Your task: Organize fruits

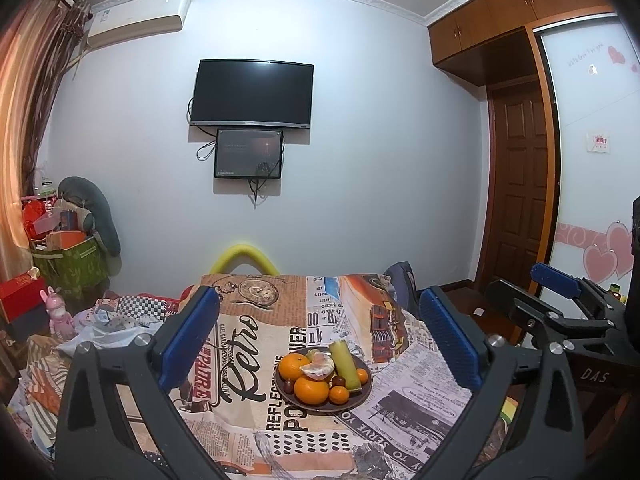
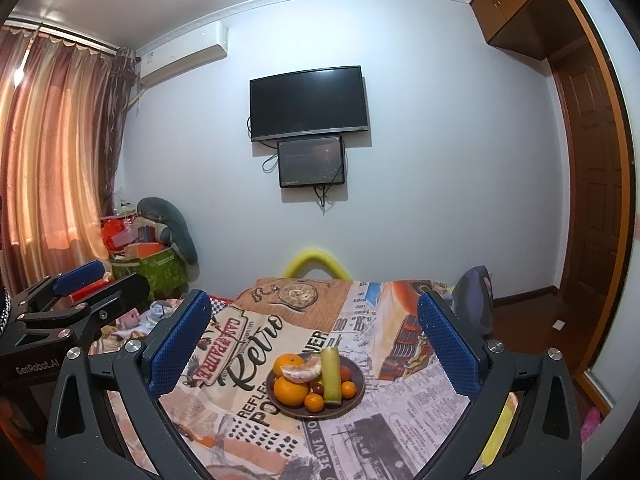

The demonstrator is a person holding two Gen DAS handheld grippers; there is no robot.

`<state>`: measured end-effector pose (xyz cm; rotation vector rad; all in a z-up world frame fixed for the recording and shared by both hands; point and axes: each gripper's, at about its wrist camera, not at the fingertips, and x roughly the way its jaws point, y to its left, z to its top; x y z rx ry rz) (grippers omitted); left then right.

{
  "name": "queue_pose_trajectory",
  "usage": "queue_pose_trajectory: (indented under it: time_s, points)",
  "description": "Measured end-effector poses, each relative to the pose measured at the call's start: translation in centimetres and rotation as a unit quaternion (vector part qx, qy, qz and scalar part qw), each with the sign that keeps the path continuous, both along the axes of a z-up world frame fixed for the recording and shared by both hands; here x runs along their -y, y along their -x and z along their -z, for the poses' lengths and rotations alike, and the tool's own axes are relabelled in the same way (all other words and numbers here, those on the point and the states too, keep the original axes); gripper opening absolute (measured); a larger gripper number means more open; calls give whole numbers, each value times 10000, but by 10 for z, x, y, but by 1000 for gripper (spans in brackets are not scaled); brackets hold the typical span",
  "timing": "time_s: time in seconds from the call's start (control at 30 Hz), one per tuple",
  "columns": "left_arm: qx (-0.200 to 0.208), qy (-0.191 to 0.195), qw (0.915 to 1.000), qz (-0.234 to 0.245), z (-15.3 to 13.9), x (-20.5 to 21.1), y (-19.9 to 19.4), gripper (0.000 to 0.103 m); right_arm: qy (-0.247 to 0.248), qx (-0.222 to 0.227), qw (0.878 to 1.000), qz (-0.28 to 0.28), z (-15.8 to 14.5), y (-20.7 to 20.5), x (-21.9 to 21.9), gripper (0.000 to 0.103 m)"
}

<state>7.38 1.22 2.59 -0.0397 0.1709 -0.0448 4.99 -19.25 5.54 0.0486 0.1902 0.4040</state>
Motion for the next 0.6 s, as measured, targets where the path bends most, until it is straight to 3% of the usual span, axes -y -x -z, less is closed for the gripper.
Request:
queue_pose_trajectory:
  time_s: [0.6]
  points:
    - [-32,-13,10000,65,4,1,-2,103,-14,-93,9999,57,0,-3,0,103]
